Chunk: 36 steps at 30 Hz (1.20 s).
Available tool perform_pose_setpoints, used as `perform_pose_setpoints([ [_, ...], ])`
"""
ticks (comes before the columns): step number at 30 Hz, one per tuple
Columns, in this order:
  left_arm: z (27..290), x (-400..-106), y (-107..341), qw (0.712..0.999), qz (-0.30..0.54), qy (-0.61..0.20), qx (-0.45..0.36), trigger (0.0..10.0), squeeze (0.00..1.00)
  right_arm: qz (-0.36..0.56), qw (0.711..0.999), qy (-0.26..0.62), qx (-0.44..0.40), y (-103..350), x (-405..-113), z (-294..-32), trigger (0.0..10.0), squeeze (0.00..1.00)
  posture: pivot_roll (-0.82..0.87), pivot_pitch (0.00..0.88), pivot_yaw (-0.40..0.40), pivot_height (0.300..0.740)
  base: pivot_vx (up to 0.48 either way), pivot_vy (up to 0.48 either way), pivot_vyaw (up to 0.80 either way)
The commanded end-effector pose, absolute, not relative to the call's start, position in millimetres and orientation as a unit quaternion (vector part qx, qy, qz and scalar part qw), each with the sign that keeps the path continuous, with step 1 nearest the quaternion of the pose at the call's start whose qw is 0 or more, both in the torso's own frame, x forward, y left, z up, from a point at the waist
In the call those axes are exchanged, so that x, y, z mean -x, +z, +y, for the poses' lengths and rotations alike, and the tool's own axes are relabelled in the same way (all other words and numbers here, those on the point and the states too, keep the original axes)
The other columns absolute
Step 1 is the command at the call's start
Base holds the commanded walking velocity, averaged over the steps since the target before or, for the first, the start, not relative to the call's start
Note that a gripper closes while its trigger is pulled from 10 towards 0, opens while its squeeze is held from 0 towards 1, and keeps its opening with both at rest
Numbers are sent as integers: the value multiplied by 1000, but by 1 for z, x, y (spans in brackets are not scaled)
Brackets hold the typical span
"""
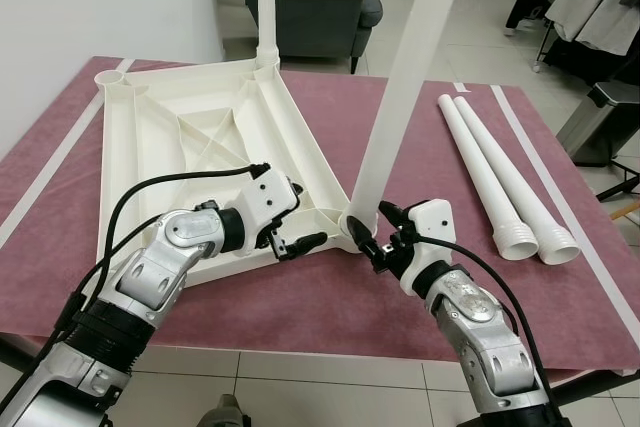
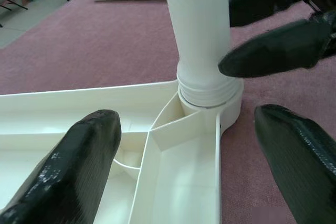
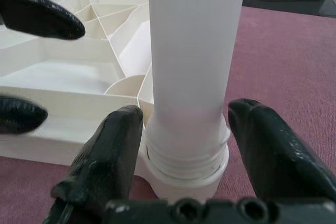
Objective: Building children table
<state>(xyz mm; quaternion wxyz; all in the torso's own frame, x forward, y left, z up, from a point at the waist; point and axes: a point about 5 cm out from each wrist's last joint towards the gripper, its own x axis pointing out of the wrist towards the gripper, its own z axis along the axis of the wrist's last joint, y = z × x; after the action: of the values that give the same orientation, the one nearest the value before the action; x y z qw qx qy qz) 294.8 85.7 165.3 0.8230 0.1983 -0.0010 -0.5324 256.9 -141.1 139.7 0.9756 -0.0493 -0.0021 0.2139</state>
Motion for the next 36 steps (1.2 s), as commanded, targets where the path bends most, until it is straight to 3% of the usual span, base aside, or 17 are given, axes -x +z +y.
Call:
perform_pose_setpoints([
  [1,91,-295,167,836,-2,-514,-193,10000,0,0,978,202,58,139,-254,-147,10000,0,85,0,0,740,0,0,0],
  [9,114,-285,160,838,24,-506,-201,10000,0,29,984,160,68,126,-232,-169,10000,0,62,0,0,740,0,0,0],
  [10,119,-283,158,838,32,-505,-205,10000,0,31,986,150,68,125,-230,-172,10000,0,62,7,37,740,0,0,0],
  [13,129,-277,154,831,55,-511,-211,10000,0,24,988,135,67,126,-228,-172,10000,0,53,0,43,740,0,0,0],
  [21,150,-265,158,798,87,-544,-243,10000,0,-7,990,136,46,133,-231,-153,10000,0,46,0,55,740,0,0,0],
  [23,173,-270,161,784,114,-538,-286,10000,0,-12,989,142,38,131,-232,-140,10000,0,54,0,62,740,0,0,0],
  [25,173,-270,161,784,114,-538,-286,10000,0,-12,989,142,38,131,-232,-140,10000,0,54,0,62,740,0,0,0],
  [31,212,-271,159,758,176,-536,-328,10000,0,-4,989,140,43,124,-226,-136,10000,0,41,0,69,740,0,0,0],
  [32,217,-268,158,752,188,-540,-328,9765,0,-3,989,138,46,124,-225,-138,10000,0,36,0,69,740,0,0,0],
  [33,221,-266,157,749,196,-542,-328,7569,0,-3,990,135,48,124,-225,-139,10000,0,35,0,69,740,0,0,0],
  [35,222,-265,156,748,199,-542,-329,7412,0,-3,990,133,49,124,-225,-140,10000,0,35,0,69,740,0,0,0],
  [36,225,-266,155,751,204,-536,-328,7922,0,-3,990,132,50,124,-226,-140,10000,0,35,0,68,740,0,0,0],
])
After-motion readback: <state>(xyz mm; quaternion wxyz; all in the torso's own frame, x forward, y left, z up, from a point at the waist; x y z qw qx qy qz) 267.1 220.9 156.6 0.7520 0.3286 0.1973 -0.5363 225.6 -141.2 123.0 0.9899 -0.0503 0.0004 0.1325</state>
